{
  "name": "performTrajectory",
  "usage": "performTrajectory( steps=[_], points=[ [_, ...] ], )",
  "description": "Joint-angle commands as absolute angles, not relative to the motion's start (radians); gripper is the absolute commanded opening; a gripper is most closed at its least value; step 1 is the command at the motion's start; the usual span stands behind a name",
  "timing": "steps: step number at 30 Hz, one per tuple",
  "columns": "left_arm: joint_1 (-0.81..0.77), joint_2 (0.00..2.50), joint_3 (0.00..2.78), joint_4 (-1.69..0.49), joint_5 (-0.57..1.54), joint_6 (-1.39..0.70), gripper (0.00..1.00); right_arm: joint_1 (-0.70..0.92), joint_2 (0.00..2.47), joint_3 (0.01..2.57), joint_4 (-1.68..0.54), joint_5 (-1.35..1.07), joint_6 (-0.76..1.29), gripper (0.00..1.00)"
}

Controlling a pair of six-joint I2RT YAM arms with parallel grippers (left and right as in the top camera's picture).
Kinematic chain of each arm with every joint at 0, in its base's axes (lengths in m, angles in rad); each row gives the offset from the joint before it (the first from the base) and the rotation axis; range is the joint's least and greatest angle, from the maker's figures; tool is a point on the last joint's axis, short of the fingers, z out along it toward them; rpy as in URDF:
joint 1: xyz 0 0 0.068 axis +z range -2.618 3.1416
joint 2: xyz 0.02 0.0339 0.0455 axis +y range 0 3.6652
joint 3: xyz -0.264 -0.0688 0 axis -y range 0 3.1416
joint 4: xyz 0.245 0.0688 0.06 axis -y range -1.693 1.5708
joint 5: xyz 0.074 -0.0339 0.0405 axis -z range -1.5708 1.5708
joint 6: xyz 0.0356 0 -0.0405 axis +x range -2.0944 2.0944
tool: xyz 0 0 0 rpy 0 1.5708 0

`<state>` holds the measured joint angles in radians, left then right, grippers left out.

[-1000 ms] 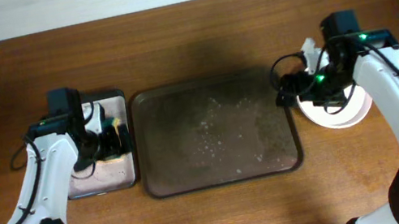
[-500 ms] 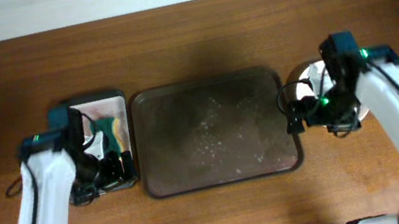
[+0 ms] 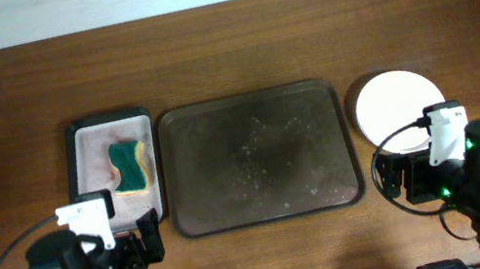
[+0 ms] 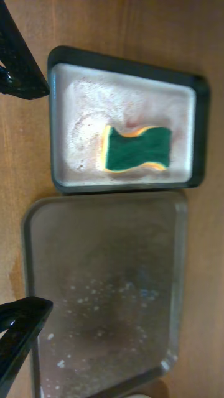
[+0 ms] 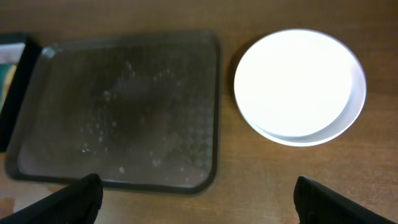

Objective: Clean dirty plates on tray and stack at the side

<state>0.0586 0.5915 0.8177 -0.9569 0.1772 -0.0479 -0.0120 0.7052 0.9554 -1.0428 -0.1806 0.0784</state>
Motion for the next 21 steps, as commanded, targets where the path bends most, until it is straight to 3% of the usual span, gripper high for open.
performTrajectory(
  steps=[1,15,21],
  points=[
    [0.059,0.543,0.802,-0.959,0.187,-0.029,0.99,-0.007,0.68,0.944,-1.04,-0.164,0.083,0.99],
    [0.059,0.542,0.802,-0.96,0.187,-0.029,0.99,-0.007,0.682,0.943,-1.04,-0.164,0.083,0.99],
    [0.059,0.542,0.802,-0.96,0.187,-0.029,0.99,-0.007,0.574,0.913,-0.956,-0.092,0.057,0.99]
  ],
)
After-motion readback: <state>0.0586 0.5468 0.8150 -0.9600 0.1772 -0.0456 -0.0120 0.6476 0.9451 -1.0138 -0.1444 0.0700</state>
